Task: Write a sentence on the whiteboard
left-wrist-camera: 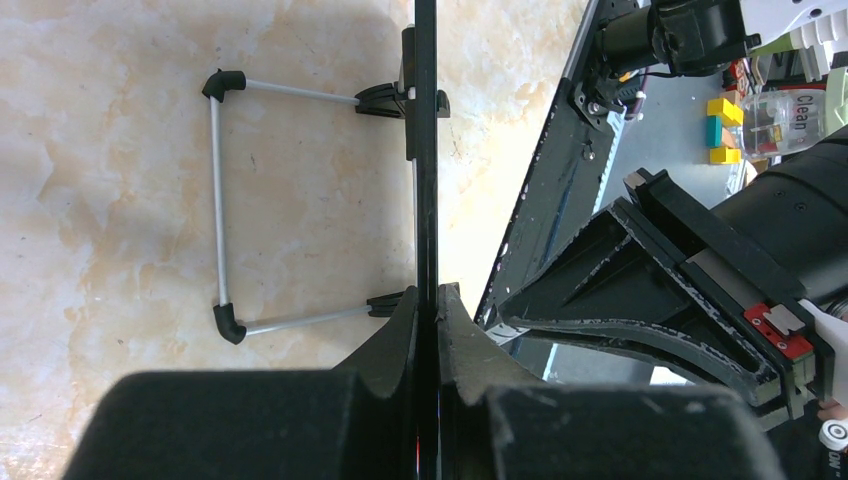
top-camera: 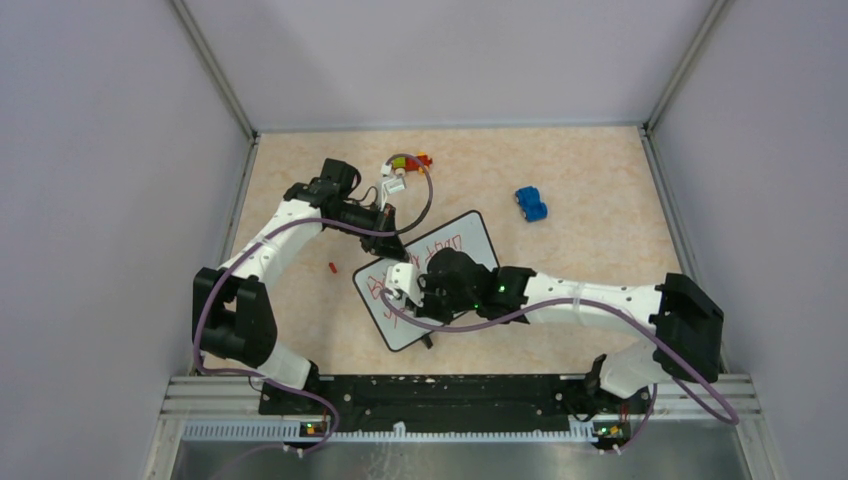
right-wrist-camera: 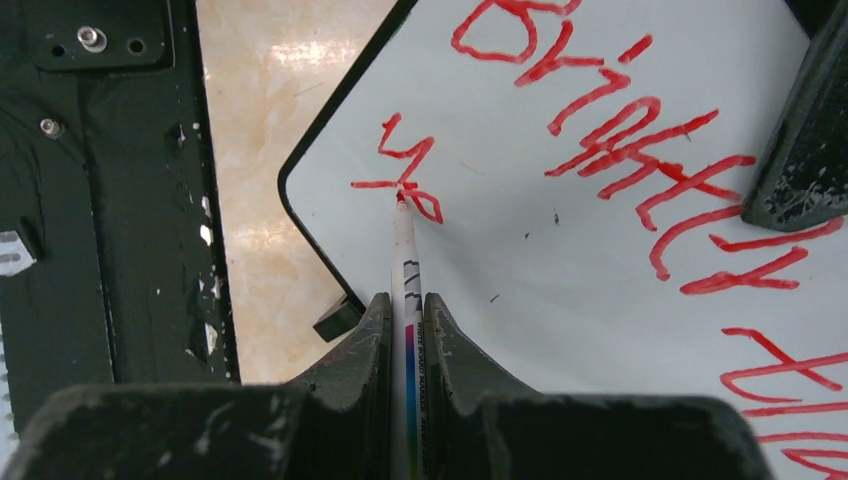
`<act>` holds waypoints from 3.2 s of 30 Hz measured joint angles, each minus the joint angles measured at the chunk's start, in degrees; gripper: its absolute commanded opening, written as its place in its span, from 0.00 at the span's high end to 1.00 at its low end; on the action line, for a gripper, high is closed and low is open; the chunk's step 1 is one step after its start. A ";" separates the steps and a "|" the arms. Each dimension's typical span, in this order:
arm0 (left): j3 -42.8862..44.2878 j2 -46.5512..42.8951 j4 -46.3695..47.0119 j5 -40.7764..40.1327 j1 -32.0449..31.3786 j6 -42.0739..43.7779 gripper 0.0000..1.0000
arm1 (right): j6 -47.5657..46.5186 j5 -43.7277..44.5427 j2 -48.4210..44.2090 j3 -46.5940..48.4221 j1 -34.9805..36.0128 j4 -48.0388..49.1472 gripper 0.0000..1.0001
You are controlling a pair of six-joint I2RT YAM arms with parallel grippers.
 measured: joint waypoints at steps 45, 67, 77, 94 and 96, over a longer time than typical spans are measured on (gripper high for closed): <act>0.00 0.02 -0.07 0.09 0.00 -0.04 1.00 | -0.26 2.51 -5.57 -2.58 -2.08 -1.40 1.00; 0.00 0.02 -0.02 -0.11 0.00 0.00 1.00 | -0.85 1.40 -3.43 -1.77 -2.08 -1.40 1.00; 0.00 0.02 -0.02 -0.11 0.00 0.00 1.00 | -1.55 1.40 -3.43 -1.84 -2.08 -1.42 1.00; 0.00 0.02 -0.02 -0.09 0.00 -0.02 1.00 | -1.70 1.53 -4.61 -4.11 -2.14 -1.79 1.00; 0.00 0.02 -0.02 -0.09 0.00 -0.02 1.00 | -1.70 1.40 -4.57 -4.11 -2.14 -1.79 1.00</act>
